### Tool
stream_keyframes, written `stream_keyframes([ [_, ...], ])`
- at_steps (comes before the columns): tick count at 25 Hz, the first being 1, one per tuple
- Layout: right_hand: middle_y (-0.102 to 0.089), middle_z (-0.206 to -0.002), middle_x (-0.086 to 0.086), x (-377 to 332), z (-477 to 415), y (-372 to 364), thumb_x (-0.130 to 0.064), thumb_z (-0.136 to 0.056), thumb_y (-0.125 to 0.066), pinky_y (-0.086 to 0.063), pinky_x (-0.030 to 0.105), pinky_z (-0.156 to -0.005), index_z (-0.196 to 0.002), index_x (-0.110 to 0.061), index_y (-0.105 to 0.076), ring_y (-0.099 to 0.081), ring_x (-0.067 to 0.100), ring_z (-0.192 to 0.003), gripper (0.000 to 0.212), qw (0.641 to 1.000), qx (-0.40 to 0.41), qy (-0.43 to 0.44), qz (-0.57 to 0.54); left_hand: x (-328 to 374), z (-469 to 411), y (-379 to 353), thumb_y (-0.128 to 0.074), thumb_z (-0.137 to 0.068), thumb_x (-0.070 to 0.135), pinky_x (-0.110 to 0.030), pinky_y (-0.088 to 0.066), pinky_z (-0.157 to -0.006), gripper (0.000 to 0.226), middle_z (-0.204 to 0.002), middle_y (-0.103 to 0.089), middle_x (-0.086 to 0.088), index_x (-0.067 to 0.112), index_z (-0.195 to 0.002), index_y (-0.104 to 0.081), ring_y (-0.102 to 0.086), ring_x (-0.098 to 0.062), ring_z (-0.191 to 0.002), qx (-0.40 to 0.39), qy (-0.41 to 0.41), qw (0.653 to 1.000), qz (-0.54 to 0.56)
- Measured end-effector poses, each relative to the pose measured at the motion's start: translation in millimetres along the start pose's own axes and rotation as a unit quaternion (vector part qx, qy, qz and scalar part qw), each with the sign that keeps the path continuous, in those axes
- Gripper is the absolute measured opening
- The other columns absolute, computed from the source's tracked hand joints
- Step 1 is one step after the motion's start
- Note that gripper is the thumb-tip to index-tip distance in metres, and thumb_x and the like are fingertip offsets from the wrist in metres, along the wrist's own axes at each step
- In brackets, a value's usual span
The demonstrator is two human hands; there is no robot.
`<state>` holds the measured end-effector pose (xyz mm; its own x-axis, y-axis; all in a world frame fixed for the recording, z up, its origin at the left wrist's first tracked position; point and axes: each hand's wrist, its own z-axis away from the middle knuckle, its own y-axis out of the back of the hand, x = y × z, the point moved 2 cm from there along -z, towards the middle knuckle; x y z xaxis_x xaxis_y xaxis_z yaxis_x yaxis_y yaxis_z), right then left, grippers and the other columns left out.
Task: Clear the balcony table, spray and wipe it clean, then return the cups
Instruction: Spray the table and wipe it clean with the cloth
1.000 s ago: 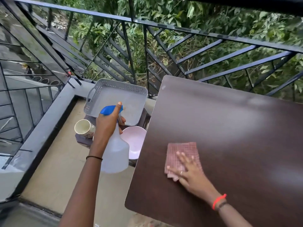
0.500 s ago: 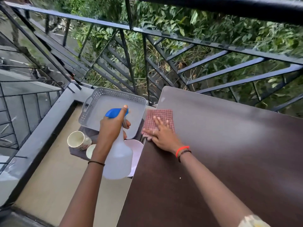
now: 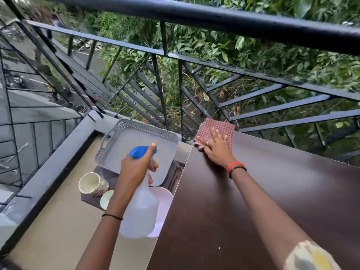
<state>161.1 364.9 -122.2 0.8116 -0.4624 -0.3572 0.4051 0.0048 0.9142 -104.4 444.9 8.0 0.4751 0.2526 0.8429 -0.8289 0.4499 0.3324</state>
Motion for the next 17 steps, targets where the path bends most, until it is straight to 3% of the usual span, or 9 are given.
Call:
stream_keyframes([
  [4, 0.002, -0.159, 0.013, -41.5, 0.3, -14.3, -0.027, -0.092, -0.042, 0.006, 0.049, -0.115, -0.139, -0.046, -0.037, 0.002, 0.030, -0.147, 0.051, 0.996, -0.040, 0.074, 0.003, 0.1, 1.9, 5.8, -0.059, -0.091, 0.052, -0.024, -0.047, -0.044, 0.058, -0.065, -0.070, -0.004, 0.003, -0.061, -0.064, -0.054, -0.025, -0.035, 0.015, -0.005, 1.000, -0.013],
  [7, 0.003, -0.159, 0.012, -58.5, 53.9, -27.5, -0.028, -0.090, -0.038, 0.013, 0.045, -0.114, -0.139, -0.043, -0.039, 0.006, 0.028, -0.147, 0.051, 0.986, -0.078, 0.144, -0.007, 3.0, 4.3, 8.6, -0.056, -0.092, 0.053, -0.024, -0.049, -0.051, 0.052, -0.063, -0.071, -0.006, 0.024, -0.050, -0.063, -0.059, -0.029, -0.042, 0.019, -0.022, 0.999, -0.033],
  [11, 0.013, -0.158, 0.004, -57.8, 143.8, -39.8, -0.035, -0.081, -0.027, 0.016, 0.039, -0.117, -0.139, -0.050, -0.034, 0.017, 0.020, -0.146, 0.060, 0.970, -0.132, 0.201, -0.037, 6.2, 4.4, 10.1, -0.054, -0.094, 0.052, -0.012, -0.047, -0.047, 0.048, -0.070, -0.071, -0.016, 0.025, -0.056, -0.063, -0.065, -0.040, -0.060, 0.020, -0.046, 0.998, -0.035],
  [15, 0.026, -0.153, -0.012, -40.8, 203.3, -26.5, -0.042, -0.076, -0.034, 0.020, 0.032, -0.115, -0.137, -0.058, -0.030, 0.028, 0.004, -0.140, 0.063, 0.970, -0.184, 0.153, -0.040, 5.7, 8.0, 9.9, -0.055, -0.093, 0.053, -0.024, -0.047, -0.046, 0.044, -0.075, -0.072, -0.016, 0.025, -0.061, -0.066, -0.056, -0.026, -0.041, 0.009, -0.033, 0.999, -0.025],
  [17, 0.016, -0.154, -0.018, -36.7, 210.8, -13.2, -0.056, -0.085, -0.040, 0.011, 0.028, -0.118, -0.134, -0.051, -0.042, 0.017, 0.002, -0.143, 0.050, 0.969, -0.215, 0.080, -0.096, 4.4, 10.1, 10.8, -0.055, -0.093, 0.052, -0.026, -0.049, -0.050, 0.044, -0.075, -0.072, -0.017, 0.023, -0.062, -0.066, -0.056, -0.019, -0.042, 0.013, -0.042, 0.999, -0.032],
])
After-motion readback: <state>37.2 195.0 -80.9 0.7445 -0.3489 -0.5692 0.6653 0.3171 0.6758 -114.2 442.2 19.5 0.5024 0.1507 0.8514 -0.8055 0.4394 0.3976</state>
